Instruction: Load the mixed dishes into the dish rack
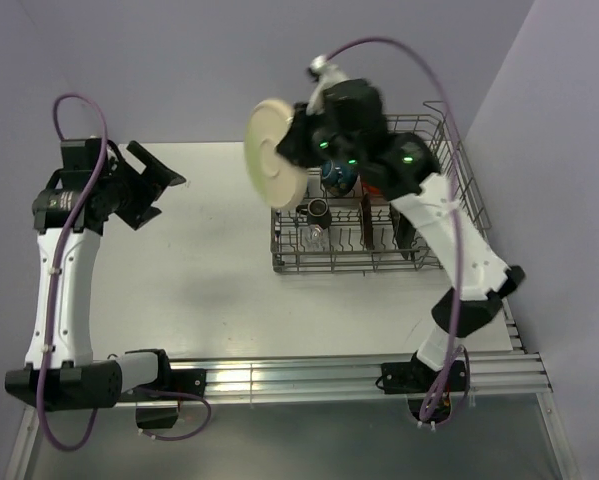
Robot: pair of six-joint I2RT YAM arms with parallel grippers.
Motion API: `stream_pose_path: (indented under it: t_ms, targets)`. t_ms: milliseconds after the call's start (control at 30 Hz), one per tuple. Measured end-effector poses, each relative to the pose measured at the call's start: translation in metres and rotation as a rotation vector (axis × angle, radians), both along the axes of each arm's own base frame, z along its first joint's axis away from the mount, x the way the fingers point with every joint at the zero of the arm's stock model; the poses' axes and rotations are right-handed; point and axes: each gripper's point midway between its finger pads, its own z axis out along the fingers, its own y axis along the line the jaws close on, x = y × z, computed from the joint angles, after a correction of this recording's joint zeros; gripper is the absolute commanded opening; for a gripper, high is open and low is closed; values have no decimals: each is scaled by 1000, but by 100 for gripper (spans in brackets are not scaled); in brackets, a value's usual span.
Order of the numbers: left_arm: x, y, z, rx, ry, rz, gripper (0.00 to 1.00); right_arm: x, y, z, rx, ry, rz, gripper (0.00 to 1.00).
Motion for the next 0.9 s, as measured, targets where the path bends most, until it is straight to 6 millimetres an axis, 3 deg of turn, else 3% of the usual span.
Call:
stream_pose_path:
  t_ms: [67, 167, 233, 300, 367, 467, 733, 900]
  targets:
    - [7, -3, -24, -17, 74, -16, 99, 9, -46, 37, 64, -54, -130, 0]
    - [11, -7, -33, -30, 102, -33, 99, 3, -98, 66, 102, -100, -267, 0]
    - [12, -10, -30, -37, 90, -45, 99, -7, -120, 75, 104, -117, -319, 0]
    - [13, -13, -28, -40, 81, -55, 99, -14, -131, 76, 94, -117, -338, 0]
    - [13, -15, -27, -45, 79, -65, 99, -16, -135, 70, 71, -106, -348, 0]
    - [15, -19, -29, -49, 84, -80, 99, -11, -135, 42, -1, -64, -358, 0]
    - [15, -32, -30, -60, 91, -125, 99, 2, -143, -55, -237, 86, -385, 0]
    - [14, -35, -29, -66, 89, -136, 99, 6, -152, -78, -301, 113, -406, 0]
